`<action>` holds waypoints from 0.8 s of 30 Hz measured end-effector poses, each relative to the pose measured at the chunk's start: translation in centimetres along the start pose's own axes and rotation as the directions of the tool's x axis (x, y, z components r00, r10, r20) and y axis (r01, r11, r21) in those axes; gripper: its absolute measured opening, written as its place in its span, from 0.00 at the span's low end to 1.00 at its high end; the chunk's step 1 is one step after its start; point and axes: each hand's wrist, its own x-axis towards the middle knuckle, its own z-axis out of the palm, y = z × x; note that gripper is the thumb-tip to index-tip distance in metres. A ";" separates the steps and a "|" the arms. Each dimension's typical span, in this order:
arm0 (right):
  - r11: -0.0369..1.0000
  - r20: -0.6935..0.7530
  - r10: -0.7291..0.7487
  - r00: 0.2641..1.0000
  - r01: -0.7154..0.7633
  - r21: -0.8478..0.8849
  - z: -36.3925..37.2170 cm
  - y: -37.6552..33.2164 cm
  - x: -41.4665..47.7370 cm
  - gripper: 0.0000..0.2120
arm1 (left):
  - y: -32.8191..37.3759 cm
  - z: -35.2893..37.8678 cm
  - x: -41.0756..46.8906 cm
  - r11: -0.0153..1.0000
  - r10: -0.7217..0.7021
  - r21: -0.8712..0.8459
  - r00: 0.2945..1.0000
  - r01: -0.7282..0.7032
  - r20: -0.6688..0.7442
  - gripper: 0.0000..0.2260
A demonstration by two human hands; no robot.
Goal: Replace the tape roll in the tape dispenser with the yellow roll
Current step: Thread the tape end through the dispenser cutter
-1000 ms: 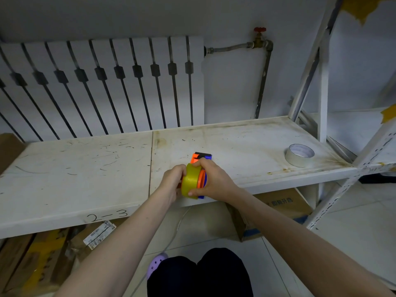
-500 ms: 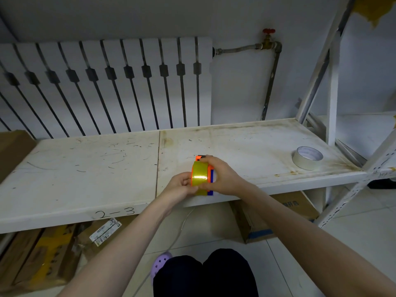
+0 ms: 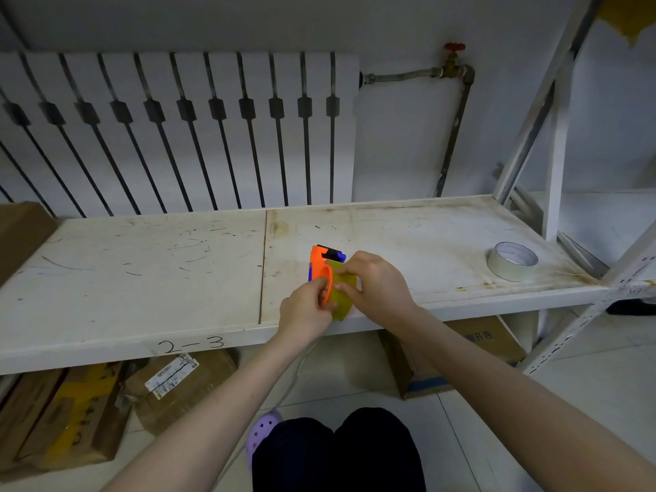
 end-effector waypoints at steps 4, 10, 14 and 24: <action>0.999 -0.077 -0.028 0.997 0.030 0.028 0.7 0.4 -0.9 0.08 | 0.5 0.1 -0.2 0.999 -0.006 0.047 1.000 0.005 0.014 0.09; 0.996 -0.064 -0.026 0.998 0.031 0.086 0.9 0.1 -1.3 0.08 | 1.2 0.1 -0.2 0.994 -0.002 0.111 1.000 -0.001 0.024 0.09; 0.989 0.004 0.006 1.000 -0.007 0.150 0.2 -0.1 -0.7 0.13 | 1.5 0.4 -0.1 0.989 -0.001 0.148 1.000 -0.002 0.025 0.10; 0.977 0.008 0.121 0.993 -0.120 0.175 0.1 -0.1 -1.1 0.10 | 2.3 0.6 0.1 0.983 0.001 0.183 0.999 -0.007 0.037 0.14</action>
